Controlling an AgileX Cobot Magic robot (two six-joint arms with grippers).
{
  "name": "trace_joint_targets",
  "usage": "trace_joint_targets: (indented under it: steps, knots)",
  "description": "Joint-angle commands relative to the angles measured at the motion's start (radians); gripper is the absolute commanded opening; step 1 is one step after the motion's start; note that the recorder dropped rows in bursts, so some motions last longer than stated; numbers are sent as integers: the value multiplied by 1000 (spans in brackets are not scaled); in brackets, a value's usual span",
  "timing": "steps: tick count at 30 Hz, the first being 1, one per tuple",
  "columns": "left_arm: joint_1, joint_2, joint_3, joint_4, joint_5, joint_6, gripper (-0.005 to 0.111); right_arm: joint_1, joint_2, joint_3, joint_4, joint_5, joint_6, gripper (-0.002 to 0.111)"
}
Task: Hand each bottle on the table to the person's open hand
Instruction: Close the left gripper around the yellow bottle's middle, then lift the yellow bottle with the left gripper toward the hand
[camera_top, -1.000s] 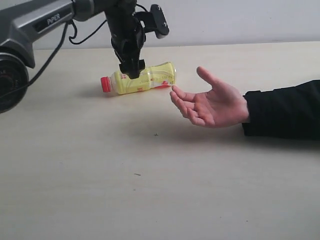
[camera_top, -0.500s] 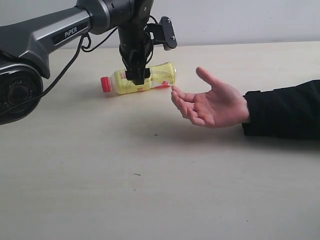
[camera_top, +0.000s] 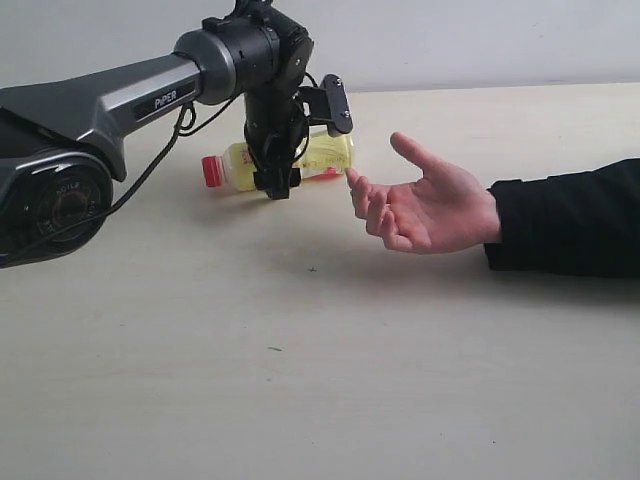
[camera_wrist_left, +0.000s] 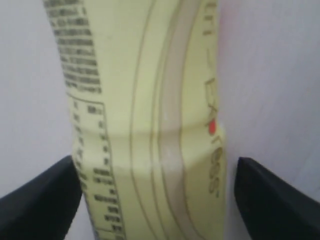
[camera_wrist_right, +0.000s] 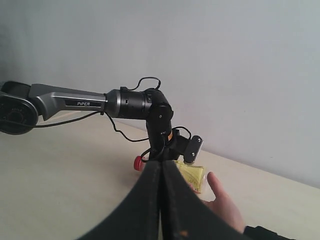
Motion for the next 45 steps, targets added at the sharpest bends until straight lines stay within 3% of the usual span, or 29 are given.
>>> trace_joint_targets:
  steps: [1, 2, 3, 4, 9, 11, 15, 23, 32, 38, 45]
  knots:
    - [-2, 0, -3, 6, -19, -10, 63, 1, -3, 8, 0, -13, 2, 0]
    - [-2, 0, -3, 24, -17, -16, 41, 1, -3, 8, 0, -13, 2, 0]
    - [-2, 0, -3, 53, -6, -19, 11, 1, -3, 8, 0, -13, 2, 0]
    - [-2, 0, -3, 74, -3, -35, 1, 1, -3, 8, 0, -13, 2, 0]
    - [-11, -44, -3, 266, 6, -374, 3, 1, -3, 8, 0, -13, 2, 0]
    - [-11, -102, -3, 274, 34, -523, 3, 1, -3, 8, 0, -13, 2, 0]
    - [-7, -200, -3, 196, 105, -677, 2, 1, -3, 8, 0, -13, 2, 0]
    - [0, -296, -3, -114, 105, -860, 2, 1, -3, 8, 0, -13, 2, 0]
    - [-121, -425, 158, -143, 105, -1042, 2, 1, -3, 8, 0, -13, 2, 0]
    - [-234, -553, 340, 7, 105, -1261, 2, 1, -3, 8, 0, -13, 2, 0]
    - [-372, -675, 573, 81, -66, -1593, 2, 1, -3, 8, 0, -13, 2, 0]
